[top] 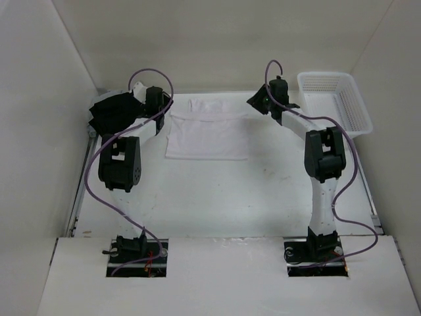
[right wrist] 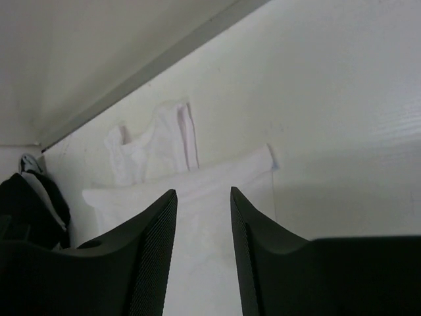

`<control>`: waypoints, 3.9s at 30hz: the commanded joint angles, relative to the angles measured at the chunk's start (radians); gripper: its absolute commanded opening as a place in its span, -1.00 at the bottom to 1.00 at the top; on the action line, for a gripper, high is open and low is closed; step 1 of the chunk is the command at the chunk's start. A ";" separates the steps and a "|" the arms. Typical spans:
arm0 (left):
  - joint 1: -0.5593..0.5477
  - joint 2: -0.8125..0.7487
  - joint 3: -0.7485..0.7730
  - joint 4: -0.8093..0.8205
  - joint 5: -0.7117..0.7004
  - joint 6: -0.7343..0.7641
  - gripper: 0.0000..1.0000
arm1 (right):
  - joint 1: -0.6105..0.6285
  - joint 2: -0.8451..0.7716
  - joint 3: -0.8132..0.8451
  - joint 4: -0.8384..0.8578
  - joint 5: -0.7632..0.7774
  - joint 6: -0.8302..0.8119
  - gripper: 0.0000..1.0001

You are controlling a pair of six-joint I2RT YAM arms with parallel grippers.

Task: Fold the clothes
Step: Fold the tank top

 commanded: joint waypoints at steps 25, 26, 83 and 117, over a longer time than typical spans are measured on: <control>0.012 -0.489 -1.021 0.319 0.222 -0.182 -0.19 | 0.147 -0.573 -1.090 0.403 0.017 0.073 -0.25; 0.009 -0.480 -1.016 0.322 0.222 -0.190 -0.19 | 0.146 -0.566 -1.081 0.400 0.011 0.073 -0.22; -0.132 -1.642 -0.740 -0.619 0.208 -0.066 -1.00 | 0.750 -1.598 -0.891 -0.481 0.537 -0.054 -0.96; 0.021 -1.189 -1.137 0.014 0.282 -0.103 -0.98 | 0.217 -1.052 -1.203 0.189 0.069 -0.038 -0.98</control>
